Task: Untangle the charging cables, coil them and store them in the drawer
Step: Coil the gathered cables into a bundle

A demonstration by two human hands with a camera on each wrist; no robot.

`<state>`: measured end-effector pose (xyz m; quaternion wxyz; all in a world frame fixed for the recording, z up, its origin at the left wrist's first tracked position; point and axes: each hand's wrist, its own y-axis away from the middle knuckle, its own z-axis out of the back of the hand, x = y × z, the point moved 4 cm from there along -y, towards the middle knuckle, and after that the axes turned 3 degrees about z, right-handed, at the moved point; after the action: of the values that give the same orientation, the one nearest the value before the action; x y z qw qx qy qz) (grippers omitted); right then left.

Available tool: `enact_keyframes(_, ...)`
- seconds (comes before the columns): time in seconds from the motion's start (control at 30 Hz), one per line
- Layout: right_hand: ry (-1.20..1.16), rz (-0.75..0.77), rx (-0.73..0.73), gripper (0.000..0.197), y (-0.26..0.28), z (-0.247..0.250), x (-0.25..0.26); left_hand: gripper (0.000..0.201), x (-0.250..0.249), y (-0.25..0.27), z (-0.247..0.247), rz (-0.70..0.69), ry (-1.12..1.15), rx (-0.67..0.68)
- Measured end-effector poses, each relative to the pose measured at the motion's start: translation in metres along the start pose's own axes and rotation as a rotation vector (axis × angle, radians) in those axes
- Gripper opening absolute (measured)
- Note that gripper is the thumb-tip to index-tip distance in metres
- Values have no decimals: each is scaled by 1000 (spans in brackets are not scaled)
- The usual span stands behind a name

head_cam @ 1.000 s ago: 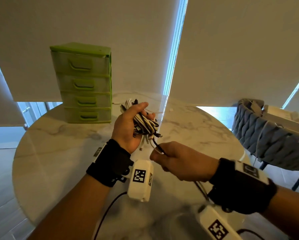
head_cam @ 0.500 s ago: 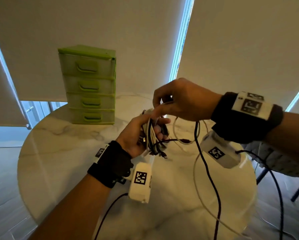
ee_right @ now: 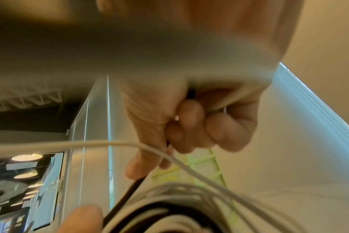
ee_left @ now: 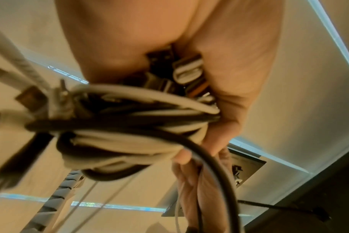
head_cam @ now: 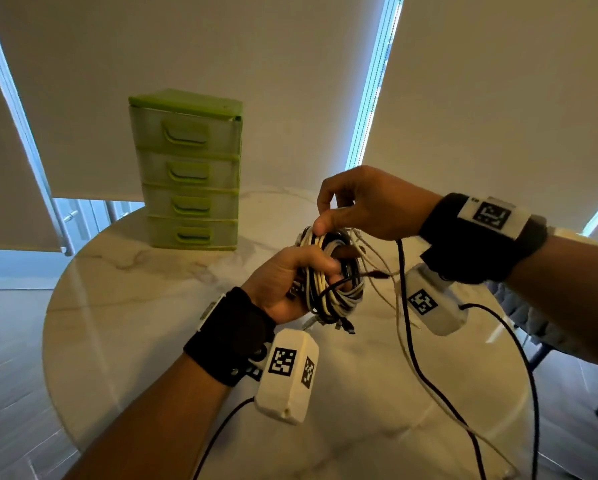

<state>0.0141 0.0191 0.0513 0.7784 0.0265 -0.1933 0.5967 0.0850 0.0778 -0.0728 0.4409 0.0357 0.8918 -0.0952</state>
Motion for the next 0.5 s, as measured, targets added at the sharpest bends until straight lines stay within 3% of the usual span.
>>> enact_keyframes(0.2, -44, -198, 220, 15, 13, 23, -20, 67, -7, 1, 11, 65, 31, -130)
enact_keyframes(0.33, -16, -288, 220, 19, 27, 35, -44, 45, -11, 3, 16, 79, 35, -241)
enact_keyframes(0.5, 217, -382, 222, 23, 37, 32, -74, 47, -18, 8, 27, 68, 118, -316)
